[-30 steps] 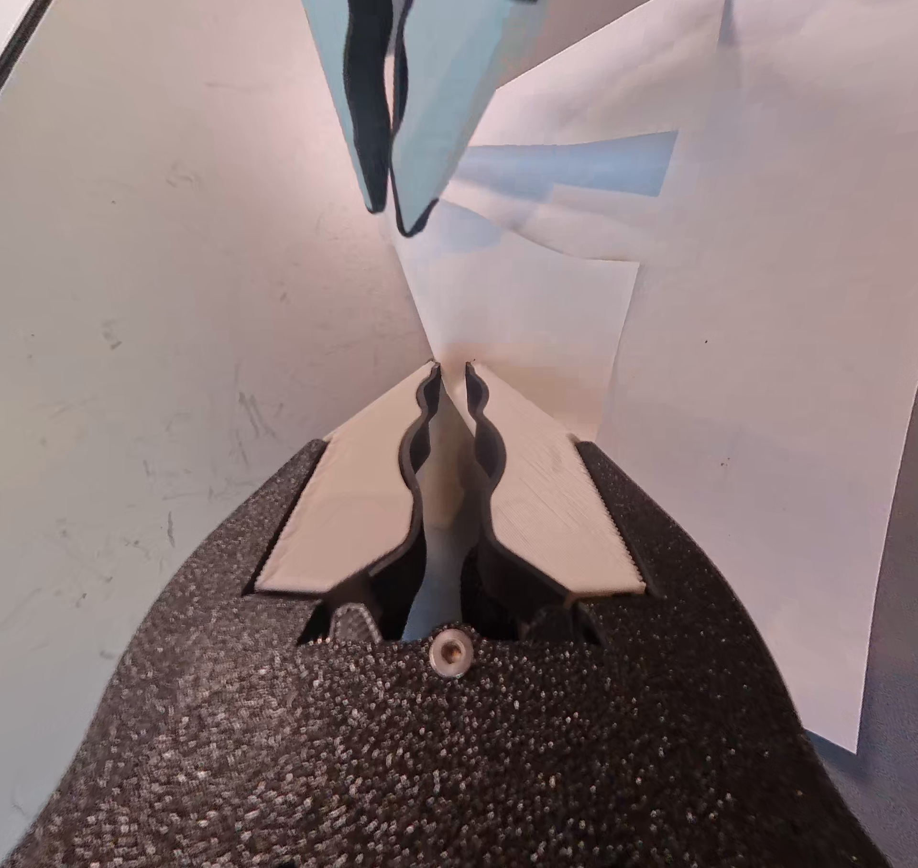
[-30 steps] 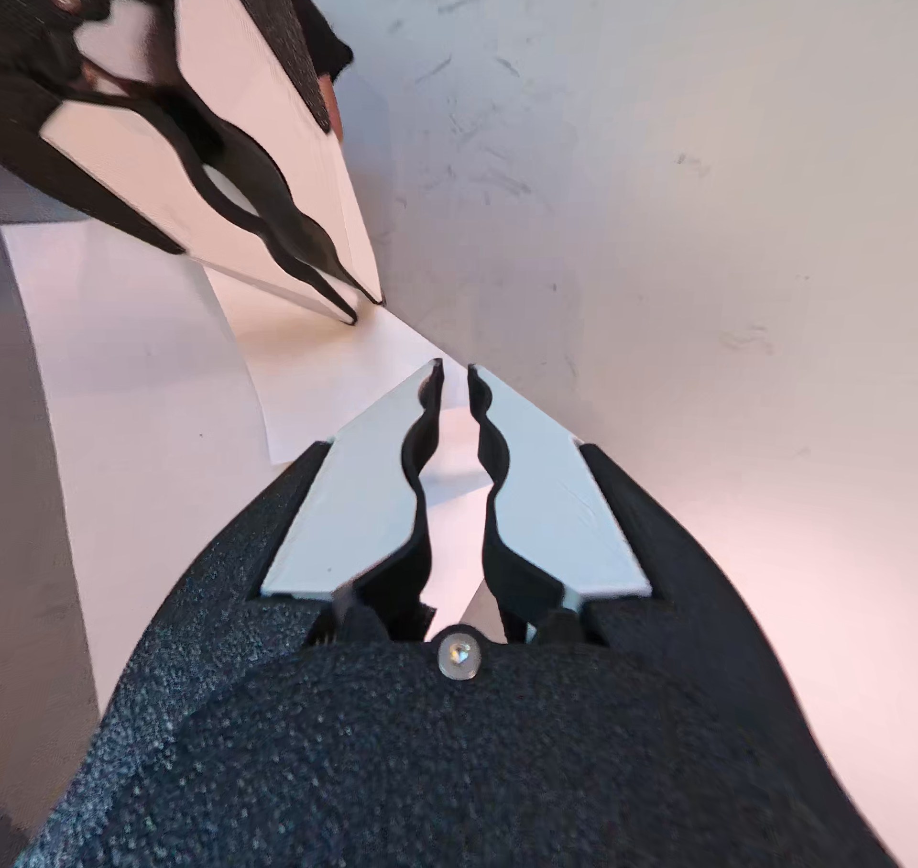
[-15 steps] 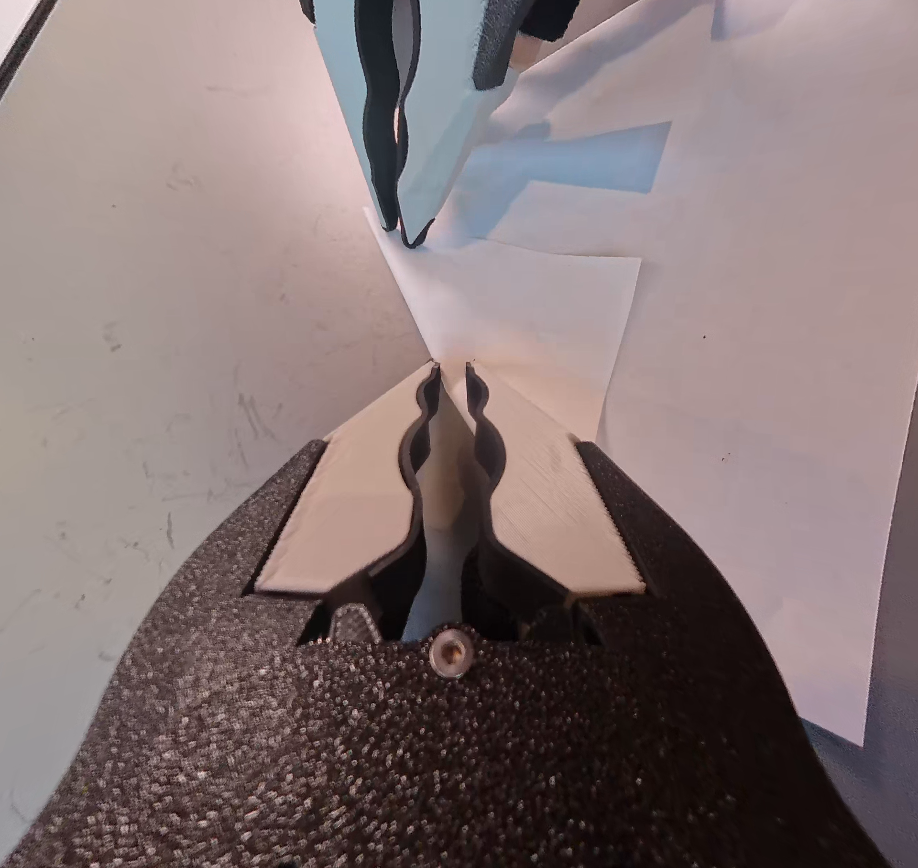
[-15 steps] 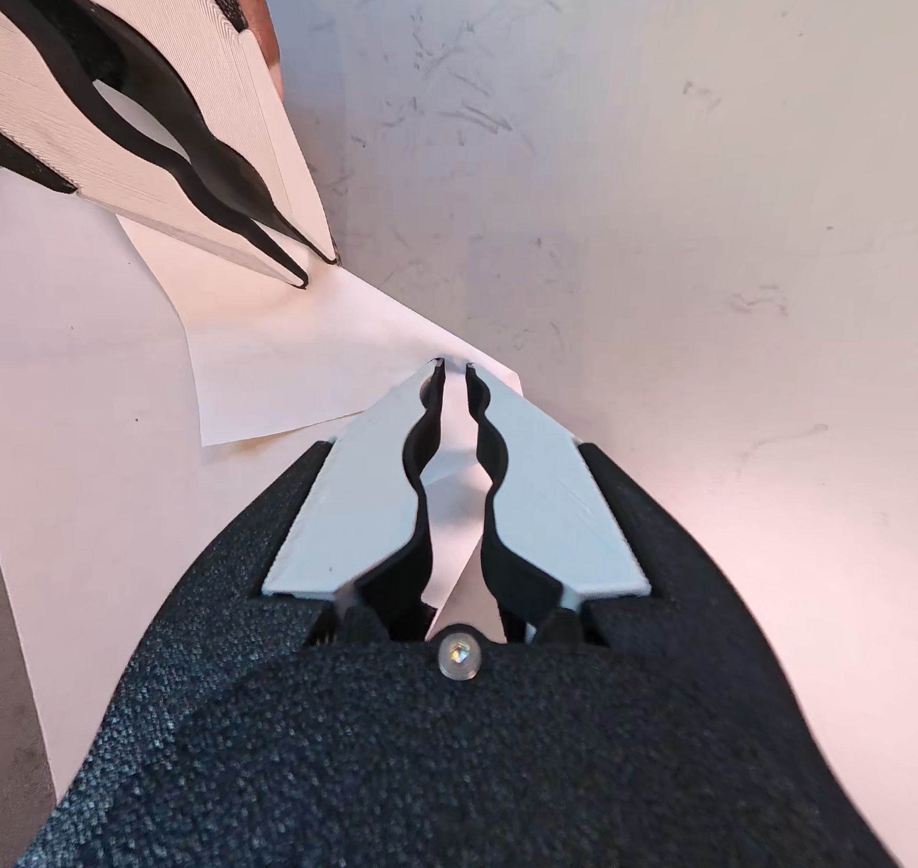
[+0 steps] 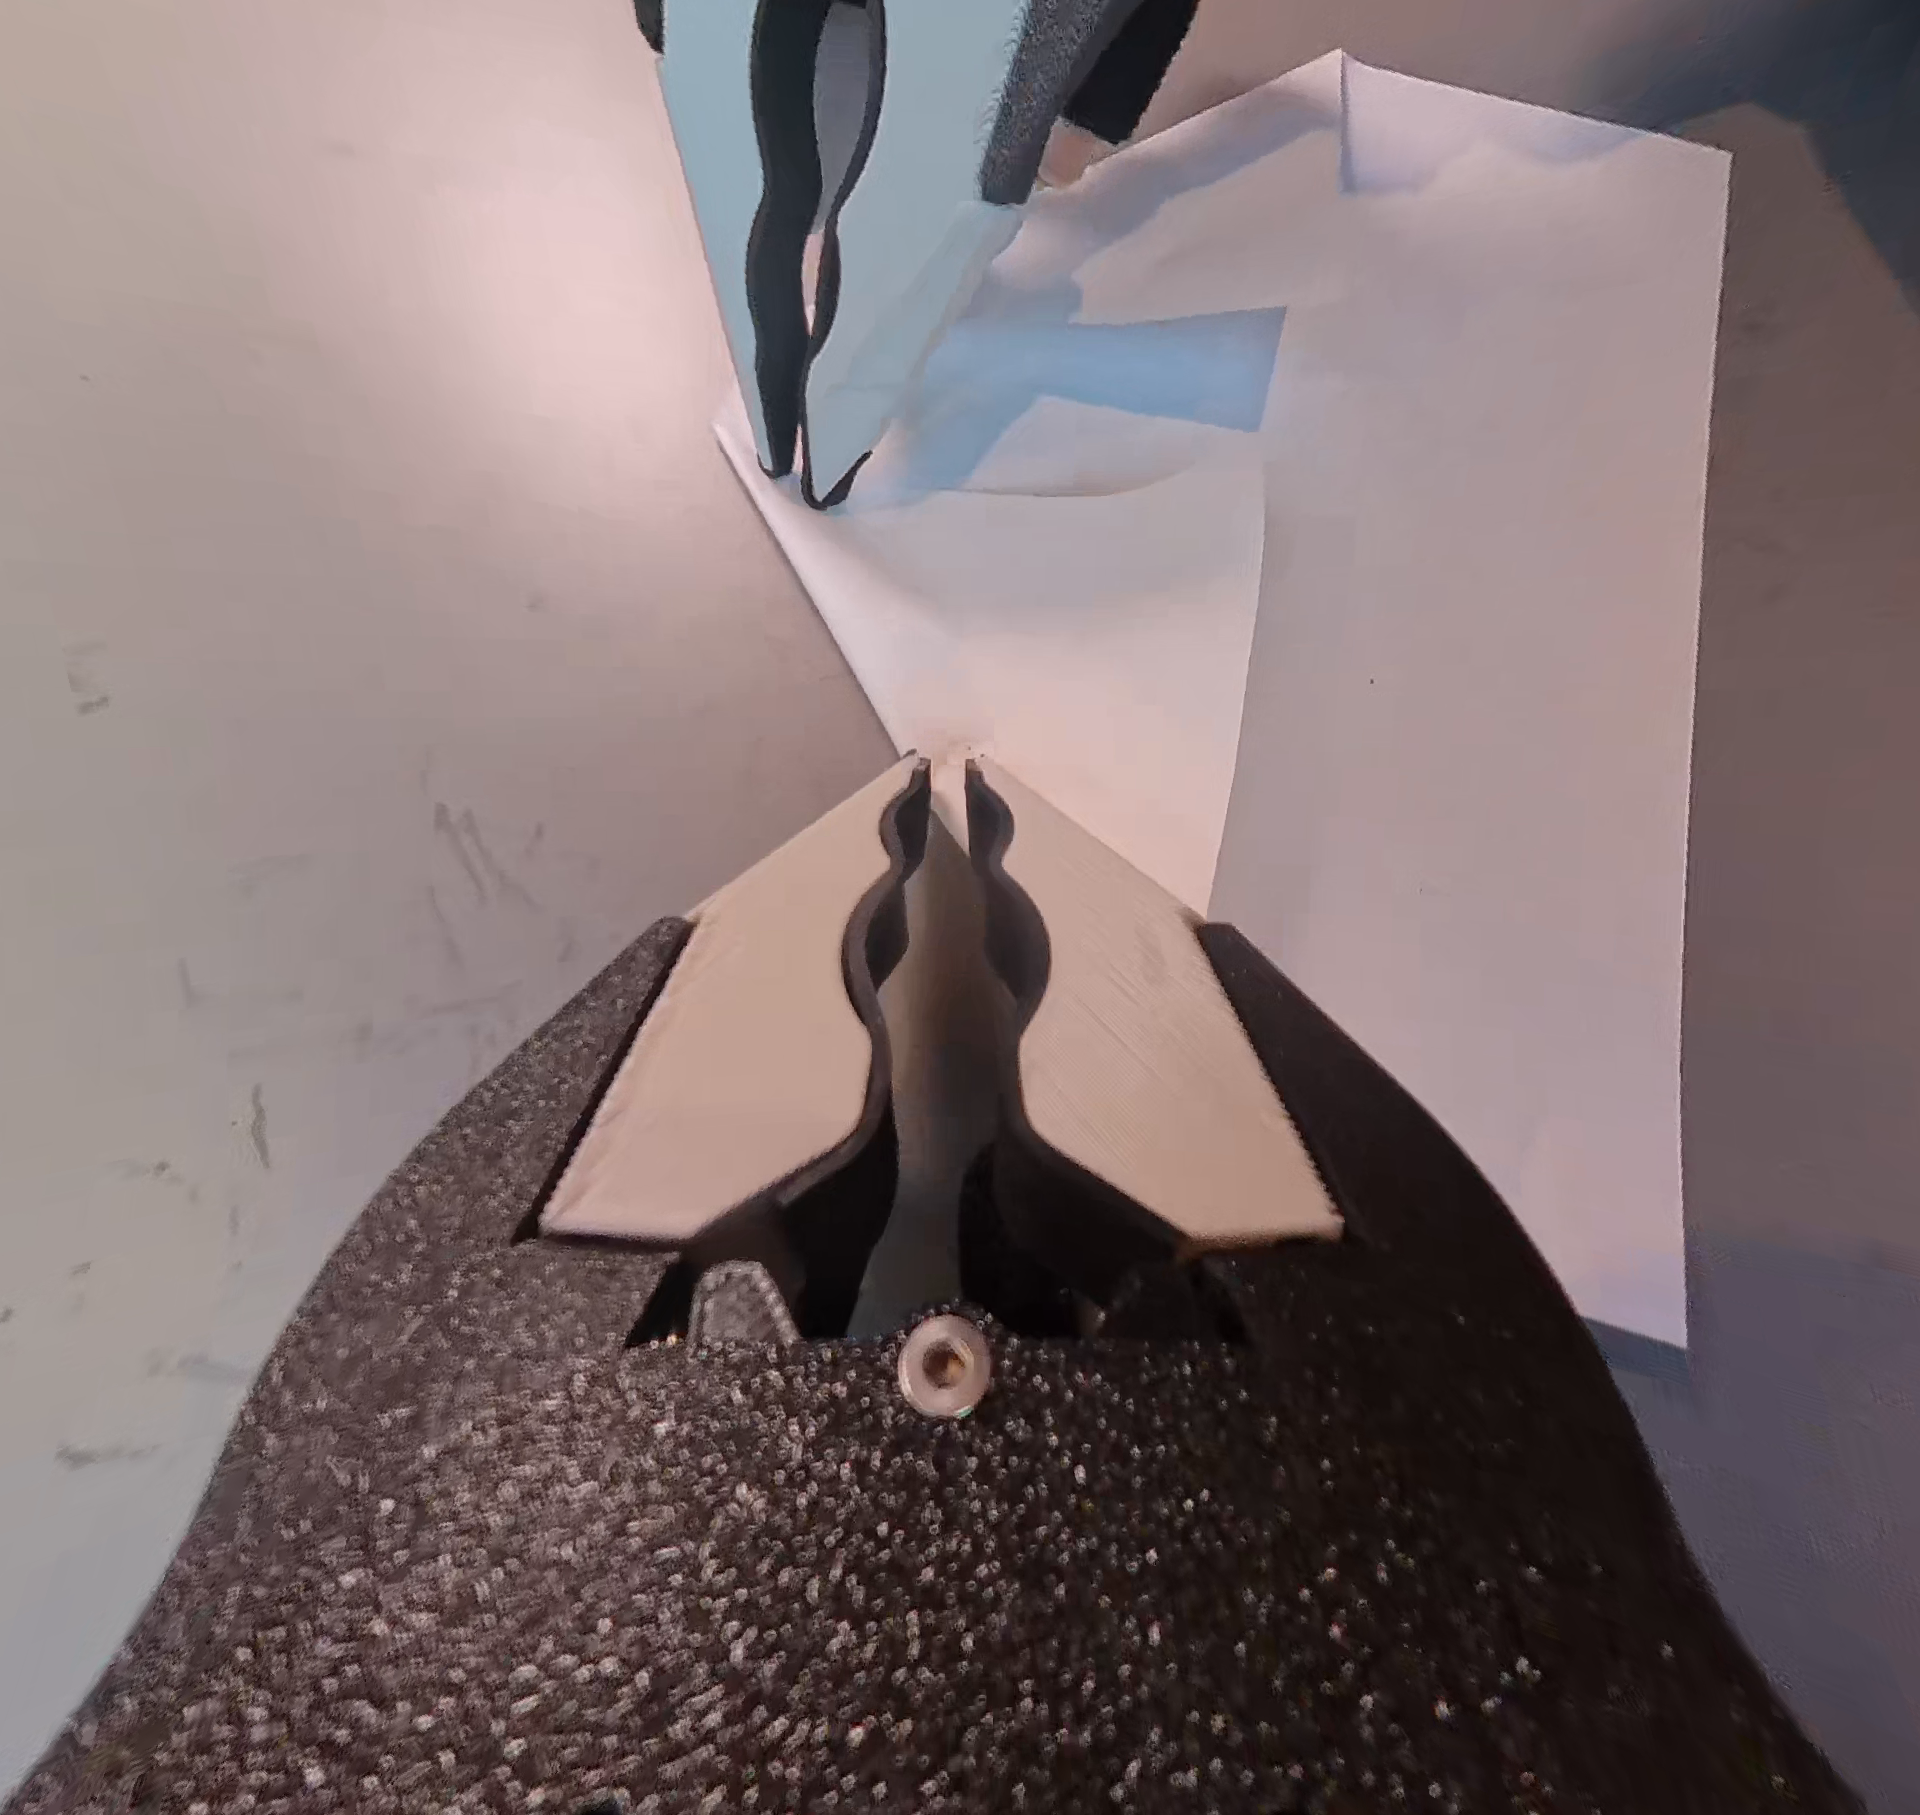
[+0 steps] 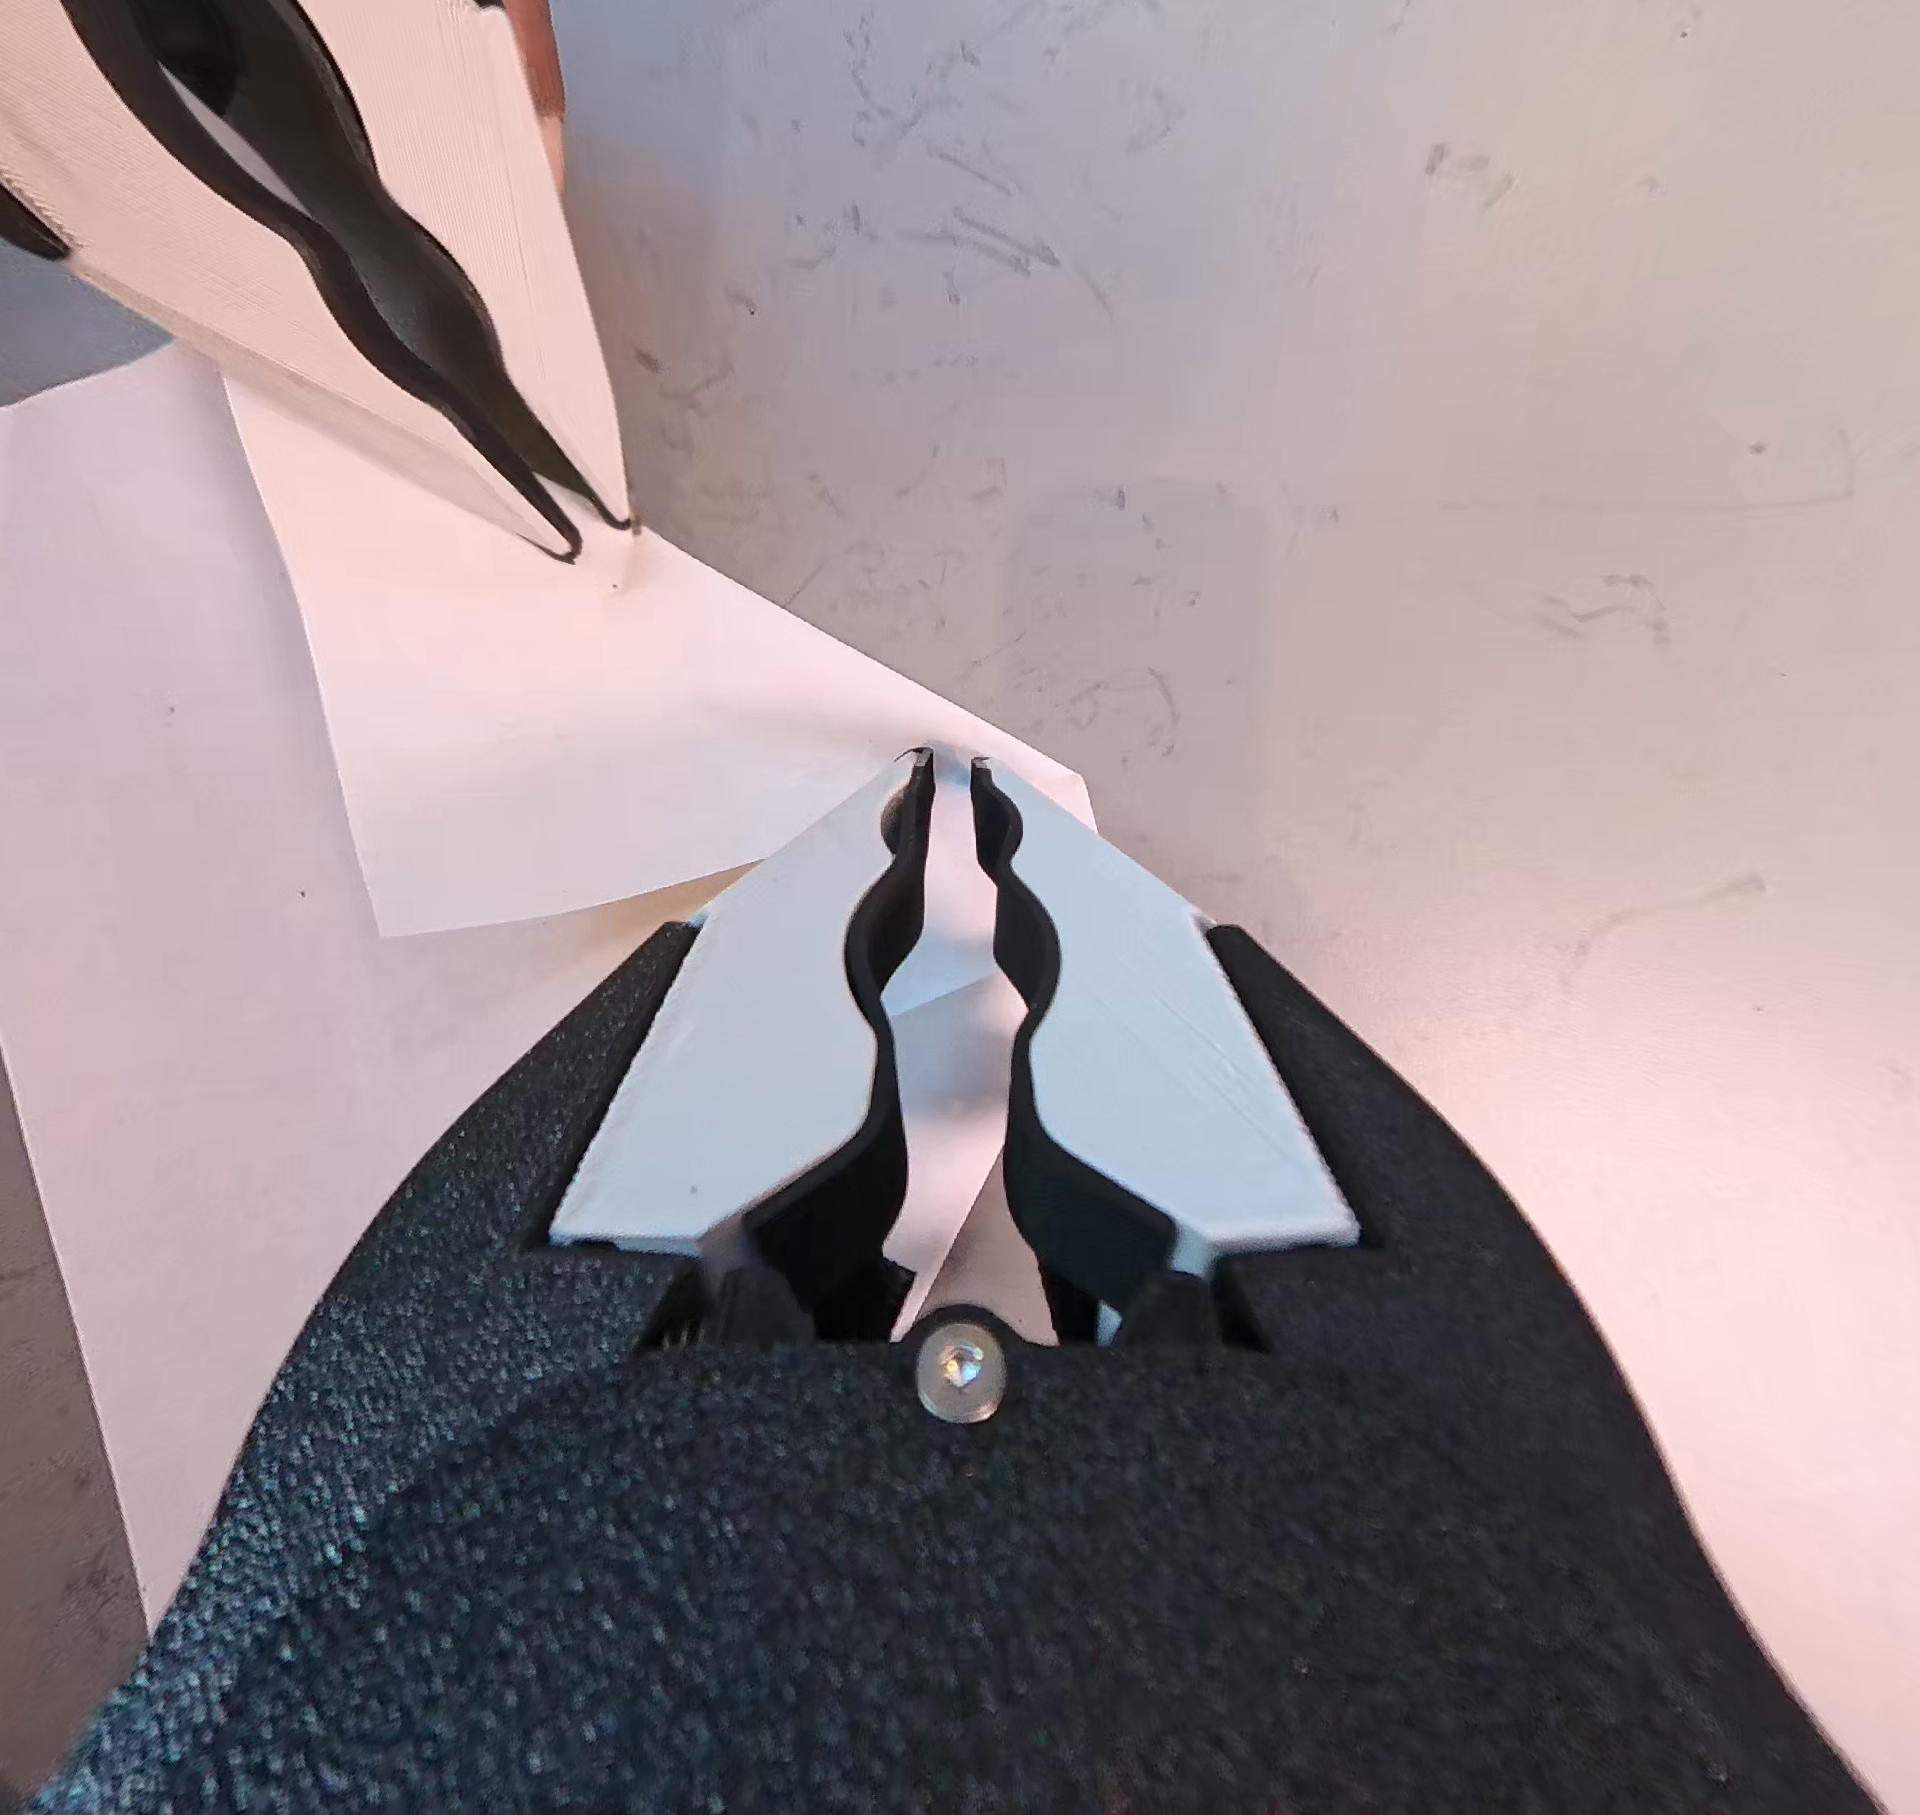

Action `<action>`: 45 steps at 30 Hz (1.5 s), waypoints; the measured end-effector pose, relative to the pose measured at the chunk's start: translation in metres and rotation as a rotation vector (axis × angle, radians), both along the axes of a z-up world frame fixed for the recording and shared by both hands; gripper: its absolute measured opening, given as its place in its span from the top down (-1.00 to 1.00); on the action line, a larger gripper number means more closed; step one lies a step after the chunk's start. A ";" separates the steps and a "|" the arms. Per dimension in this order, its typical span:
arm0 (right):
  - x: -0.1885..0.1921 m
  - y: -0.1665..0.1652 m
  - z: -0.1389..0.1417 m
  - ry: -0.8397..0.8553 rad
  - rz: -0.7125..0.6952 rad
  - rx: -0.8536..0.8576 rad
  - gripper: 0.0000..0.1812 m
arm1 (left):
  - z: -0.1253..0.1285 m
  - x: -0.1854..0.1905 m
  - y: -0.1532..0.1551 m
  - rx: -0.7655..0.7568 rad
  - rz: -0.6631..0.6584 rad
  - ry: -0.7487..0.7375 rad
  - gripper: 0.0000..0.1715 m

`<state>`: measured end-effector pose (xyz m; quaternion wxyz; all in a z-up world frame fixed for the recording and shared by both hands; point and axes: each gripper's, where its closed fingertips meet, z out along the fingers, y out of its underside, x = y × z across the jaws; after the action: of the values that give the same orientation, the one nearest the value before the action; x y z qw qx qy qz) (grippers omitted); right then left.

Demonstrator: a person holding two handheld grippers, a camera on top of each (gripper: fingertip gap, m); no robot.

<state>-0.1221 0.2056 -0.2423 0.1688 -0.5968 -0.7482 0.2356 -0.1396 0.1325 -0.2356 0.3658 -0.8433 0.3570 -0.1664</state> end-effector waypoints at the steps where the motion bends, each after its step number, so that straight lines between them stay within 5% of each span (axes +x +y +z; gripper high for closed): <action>1: 0.000 0.000 0.000 0.000 -0.001 -0.001 0.93 | 0.000 0.000 -0.003 0.004 -0.025 0.009 0.94; 10: 0.000 0.000 0.000 0.012 -0.011 0.009 0.95 | 0.002 -0.008 -0.036 -0.041 -0.127 0.055 1.00; 16: 0.001 0.000 0.000 0.020 -0.009 0.025 0.98 | -0.006 -0.014 -0.047 -0.062 -0.077 0.108 1.00; 33: 0.001 0.001 0.000 0.034 0.013 0.043 1.00 | 0.011 -0.034 -0.052 -0.108 0.111 -0.103 1.00; 45: 0.001 0.000 0.000 0.036 0.015 0.049 1.00 | 0.001 -0.021 -0.063 -0.084 0.000 0.020 1.00</action>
<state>-0.1209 0.2060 -0.2427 0.1951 -0.5827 -0.7548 0.2293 -0.1607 0.0697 -0.2348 0.3263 -0.8595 0.3535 -0.1729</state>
